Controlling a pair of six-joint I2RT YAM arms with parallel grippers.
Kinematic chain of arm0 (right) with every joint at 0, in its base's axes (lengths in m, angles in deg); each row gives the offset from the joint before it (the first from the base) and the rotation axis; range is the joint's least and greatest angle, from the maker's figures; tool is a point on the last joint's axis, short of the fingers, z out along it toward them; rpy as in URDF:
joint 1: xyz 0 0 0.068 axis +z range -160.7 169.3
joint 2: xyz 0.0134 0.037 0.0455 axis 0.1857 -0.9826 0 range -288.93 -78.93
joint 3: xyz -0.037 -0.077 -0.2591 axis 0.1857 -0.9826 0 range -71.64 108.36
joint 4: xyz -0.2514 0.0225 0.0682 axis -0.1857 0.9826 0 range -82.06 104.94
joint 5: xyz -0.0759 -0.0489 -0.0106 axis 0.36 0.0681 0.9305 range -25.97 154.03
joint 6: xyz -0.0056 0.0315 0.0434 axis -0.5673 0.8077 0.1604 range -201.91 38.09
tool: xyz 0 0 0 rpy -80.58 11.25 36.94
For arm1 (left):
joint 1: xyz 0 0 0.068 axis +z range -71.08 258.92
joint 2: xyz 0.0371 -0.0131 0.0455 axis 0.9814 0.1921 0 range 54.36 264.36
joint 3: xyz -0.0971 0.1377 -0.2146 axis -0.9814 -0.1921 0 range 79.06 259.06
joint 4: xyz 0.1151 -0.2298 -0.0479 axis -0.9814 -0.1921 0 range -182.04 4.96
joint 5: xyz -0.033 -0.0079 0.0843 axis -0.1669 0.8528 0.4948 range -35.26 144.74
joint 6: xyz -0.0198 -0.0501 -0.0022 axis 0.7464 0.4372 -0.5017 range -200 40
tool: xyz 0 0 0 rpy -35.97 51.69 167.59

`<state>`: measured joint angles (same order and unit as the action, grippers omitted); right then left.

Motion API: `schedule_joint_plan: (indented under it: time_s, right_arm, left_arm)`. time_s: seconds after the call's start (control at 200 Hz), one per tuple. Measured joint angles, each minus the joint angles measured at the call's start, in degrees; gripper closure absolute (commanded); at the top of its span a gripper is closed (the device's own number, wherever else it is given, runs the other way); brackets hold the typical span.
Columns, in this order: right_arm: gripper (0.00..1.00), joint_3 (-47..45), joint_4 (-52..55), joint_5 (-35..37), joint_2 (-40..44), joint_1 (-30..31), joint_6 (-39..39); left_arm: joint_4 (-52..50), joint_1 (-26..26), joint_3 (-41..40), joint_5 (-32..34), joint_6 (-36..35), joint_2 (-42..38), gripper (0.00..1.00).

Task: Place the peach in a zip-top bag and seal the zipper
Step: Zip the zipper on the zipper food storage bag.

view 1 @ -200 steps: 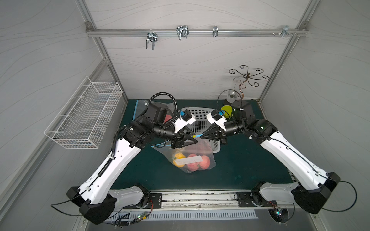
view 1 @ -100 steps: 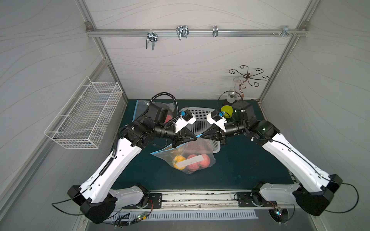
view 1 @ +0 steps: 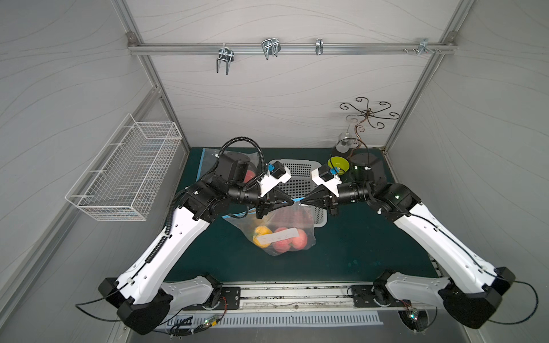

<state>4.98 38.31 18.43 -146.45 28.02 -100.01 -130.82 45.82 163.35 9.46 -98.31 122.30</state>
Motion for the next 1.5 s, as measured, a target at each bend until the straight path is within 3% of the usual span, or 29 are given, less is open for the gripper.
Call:
schedule_joint_plan:
  time_s: [0.79, 1.501]
  right_arm:
    - [1.00, -0.6, 3.9, 5.1, 3.4, -5.3, 0.6]
    - [1.00, -2.0, 11.5, 9.7, 8.6, -14.0, 0.6]
  left_arm:
    - [-8.8, 5.8, -0.8, 1.6, -1.0, -5.8, 0.90]
    - [-15.4, 8.5, -1.0, 6.1, -2.1, -10.3, 0.89]
